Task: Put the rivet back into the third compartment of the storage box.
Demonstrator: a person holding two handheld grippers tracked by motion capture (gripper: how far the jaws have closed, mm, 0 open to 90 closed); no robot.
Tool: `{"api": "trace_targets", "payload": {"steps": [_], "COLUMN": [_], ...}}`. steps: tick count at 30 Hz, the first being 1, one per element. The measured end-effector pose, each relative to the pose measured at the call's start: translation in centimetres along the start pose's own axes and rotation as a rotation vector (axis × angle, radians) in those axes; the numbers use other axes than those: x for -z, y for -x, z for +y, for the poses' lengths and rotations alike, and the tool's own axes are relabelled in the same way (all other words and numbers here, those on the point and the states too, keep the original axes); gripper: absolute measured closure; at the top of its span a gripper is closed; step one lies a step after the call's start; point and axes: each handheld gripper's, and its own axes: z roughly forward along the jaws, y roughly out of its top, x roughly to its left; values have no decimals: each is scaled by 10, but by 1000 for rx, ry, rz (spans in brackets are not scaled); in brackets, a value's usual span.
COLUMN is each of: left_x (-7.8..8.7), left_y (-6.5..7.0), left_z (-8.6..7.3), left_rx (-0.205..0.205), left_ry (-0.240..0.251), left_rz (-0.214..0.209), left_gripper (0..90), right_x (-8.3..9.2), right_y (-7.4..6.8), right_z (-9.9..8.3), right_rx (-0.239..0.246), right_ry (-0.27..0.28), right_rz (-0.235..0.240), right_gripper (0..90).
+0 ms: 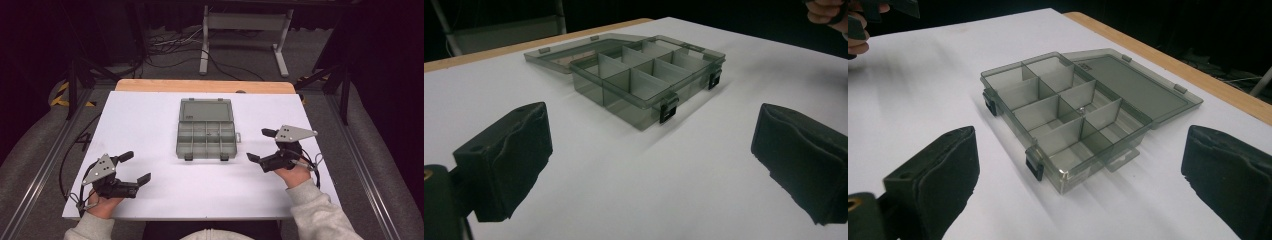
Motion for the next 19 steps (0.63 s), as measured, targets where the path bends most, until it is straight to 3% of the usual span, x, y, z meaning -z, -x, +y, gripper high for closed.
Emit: {"api": "trace_targets", "payload": {"steps": [10, 19], "left_x": [4, 3], "left_y": [1, 1], "left_z": [3, 0], "left_rx": [-10, -14], "left_ry": [38, 33], "left_rz": [-47, -75], "left_gripper": [28, 27], "right_x": [20, 20], "right_y": [-13, -16], "right_z": [-41, -56], "right_rx": [-13, -30], "right_ry": [116, 146], "right_rz": [-29, -26], "right_gripper": [9, 1]}}
